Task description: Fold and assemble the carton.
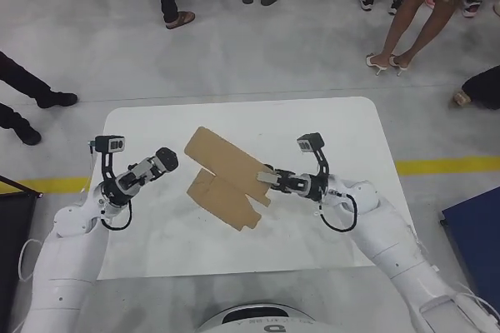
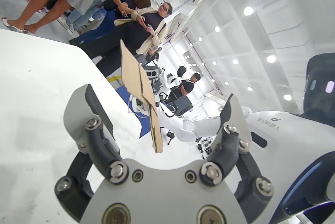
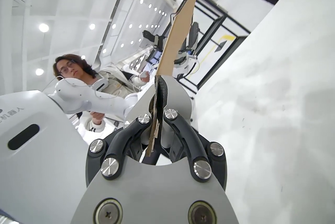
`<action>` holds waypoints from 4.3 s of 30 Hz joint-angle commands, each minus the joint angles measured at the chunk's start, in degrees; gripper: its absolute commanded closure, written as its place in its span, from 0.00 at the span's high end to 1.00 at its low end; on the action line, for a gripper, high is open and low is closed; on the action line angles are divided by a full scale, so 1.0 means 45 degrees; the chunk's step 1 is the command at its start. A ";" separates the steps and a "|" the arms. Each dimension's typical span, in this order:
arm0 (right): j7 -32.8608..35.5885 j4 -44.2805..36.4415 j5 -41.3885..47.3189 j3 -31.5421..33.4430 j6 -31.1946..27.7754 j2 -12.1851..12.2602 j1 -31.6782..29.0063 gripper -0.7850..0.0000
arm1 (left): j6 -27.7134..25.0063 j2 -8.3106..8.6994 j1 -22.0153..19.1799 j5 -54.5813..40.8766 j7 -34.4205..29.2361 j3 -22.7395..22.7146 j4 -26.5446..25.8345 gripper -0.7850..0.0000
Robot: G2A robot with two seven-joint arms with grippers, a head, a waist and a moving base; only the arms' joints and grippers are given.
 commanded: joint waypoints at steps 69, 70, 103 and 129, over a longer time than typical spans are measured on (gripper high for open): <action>0.0652 -0.0360 0.0406 -0.2051 0.0335 0.0101 0.0069 1.00 | -0.2283 0.0149 -0.2792 0.0620 0.2292 0.3097 0.1919 0.00; 0.0425 -0.0423 0.0481 -0.2094 0.0158 0.0059 0.0077 1.00 | -0.2355 0.0130 -0.2839 0.0937 0.2364 0.3165 0.1907 0.00; -0.3943 -0.0526 -0.2383 -0.1511 -0.0361 -0.0225 0.0095 1.00 | -0.3003 0.0505 -0.2357 0.6640 0.3663 0.2076 0.0600 0.00; -0.7848 -0.4629 -1.4752 -0.0048 0.3664 0.0142 -0.1273 0.98 | -0.2348 0.0662 -0.2127 1.1009 0.5147 0.2318 -0.0893 0.00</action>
